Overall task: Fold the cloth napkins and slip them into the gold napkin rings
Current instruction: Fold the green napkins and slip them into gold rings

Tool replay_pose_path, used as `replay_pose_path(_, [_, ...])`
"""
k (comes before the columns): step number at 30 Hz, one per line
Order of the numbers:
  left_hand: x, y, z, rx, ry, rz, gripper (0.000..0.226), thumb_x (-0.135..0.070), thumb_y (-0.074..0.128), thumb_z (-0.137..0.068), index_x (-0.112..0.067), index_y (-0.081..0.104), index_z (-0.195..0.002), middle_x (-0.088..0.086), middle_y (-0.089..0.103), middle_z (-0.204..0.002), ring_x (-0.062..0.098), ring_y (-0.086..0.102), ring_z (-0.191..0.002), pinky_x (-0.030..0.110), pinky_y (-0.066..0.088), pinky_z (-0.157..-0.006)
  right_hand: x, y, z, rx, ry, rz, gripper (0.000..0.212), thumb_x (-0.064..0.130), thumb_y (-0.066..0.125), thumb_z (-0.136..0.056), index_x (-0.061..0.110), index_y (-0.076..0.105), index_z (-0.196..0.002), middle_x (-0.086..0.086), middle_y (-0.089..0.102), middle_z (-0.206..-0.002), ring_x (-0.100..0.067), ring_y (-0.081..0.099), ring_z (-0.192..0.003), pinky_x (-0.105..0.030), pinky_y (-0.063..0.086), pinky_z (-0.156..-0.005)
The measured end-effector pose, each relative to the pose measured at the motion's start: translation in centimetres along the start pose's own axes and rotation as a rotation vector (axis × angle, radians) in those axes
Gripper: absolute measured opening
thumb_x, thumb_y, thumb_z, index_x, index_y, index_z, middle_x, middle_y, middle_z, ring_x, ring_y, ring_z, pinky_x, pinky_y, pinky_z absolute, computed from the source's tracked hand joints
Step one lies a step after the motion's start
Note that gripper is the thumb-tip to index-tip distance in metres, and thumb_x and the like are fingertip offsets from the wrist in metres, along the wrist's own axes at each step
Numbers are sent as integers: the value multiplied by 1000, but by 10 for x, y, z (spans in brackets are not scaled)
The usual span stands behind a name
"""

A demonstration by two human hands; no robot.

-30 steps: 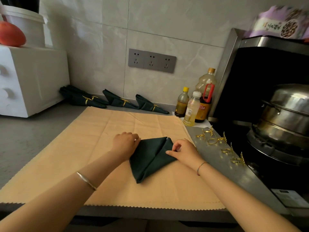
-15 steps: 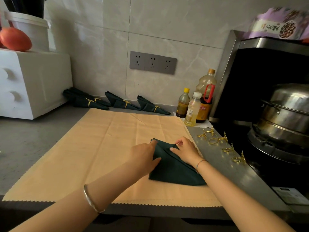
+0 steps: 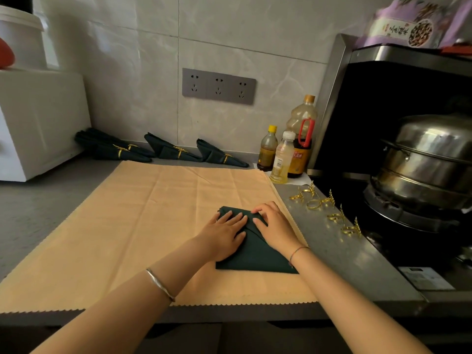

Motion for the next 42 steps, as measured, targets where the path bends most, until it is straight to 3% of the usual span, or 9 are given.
replay_pose_path(3, [-1,1,1,12,4,14,53,-41,15,-104,-25,2,-153,-6,1,-160,16,-5,-148,35,-6,-119,1,1,18,154,-86,7,33,13,43,-99,18,57,-128,9,46,-138,-5,41,-128,-13,26,-107])
replay_pose_path(7, [3,1,1,13,4,37,53,-41,15,-104,-26,1,-153,-6,1,-160,16,-5,-148,34,-6,-119,-8,-12,56,294,-75,-82,38,15,34,-102,31,48,-133,23,42,-137,11,34,-127,2,19,-100])
replay_pose_path(11, [2,3,-1,10,12,45,53,-41,16,-104,-26,2,-153,-6,1,-160,16,-4,-148,33,-6,-118,-16,-30,89,310,-54,-99,40,15,33,-102,49,44,-121,30,42,-133,17,33,-125,-4,22,-105])
replay_pose_path(17, [4,5,-2,-11,20,62,53,-41,16,-104,-26,3,-153,-6,2,-160,16,-3,-148,33,-5,-119,-12,-44,111,312,-77,47,34,21,33,-102,42,44,-126,28,42,-132,23,31,-120,1,24,-99])
replay_pose_path(24, [11,-20,19,-194,113,356,56,-47,34,-100,-32,14,-150,-7,20,-157,13,11,-146,32,5,-118,12,-41,110,331,-168,326,41,58,39,-89,43,42,-128,24,39,-124,4,32,-118,-21,33,-101])
replay_pose_path(29, [11,-41,58,-133,233,200,69,-68,45,-82,-33,39,-141,-12,41,-143,4,31,-133,27,27,-112,16,-43,107,307,-184,392,45,64,38,-85,41,43,-123,21,40,-120,-2,31,-118,-21,31,-99])
replay_pose_path(36, [14,-19,67,-18,274,49,80,-65,52,-84,-26,28,-149,-11,27,-154,3,23,-141,21,20,-115,26,-38,103,278,-203,459,36,62,40,-87,35,45,-110,17,38,-106,-7,33,-111,-20,32,-93])
replay_pose_path(39, [14,-21,65,-48,302,47,70,-54,57,-85,-24,35,-145,-10,40,-146,7,42,-129,23,34,-107,31,-38,102,268,-212,479,33,60,41,-90,33,46,-108,15,38,-103,-7,35,-108,-19,30,-87])
replay_pose_path(42, [15,-24,63,-65,305,53,61,-55,56,-80,-24,45,-131,-10,50,-126,12,59,-96,26,46,-86,33,-38,103,262,-214,489,32,58,40,-91,31,47,-106,14,40,-103,-7,36,-106,-18,31,-86])
Point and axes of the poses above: each hand's wrist, its own z-axis away from the middle knuckle, its own y-axis out of the palm, x = y × z, the point moved 7 cm from there along -z, towards the middle knuckle
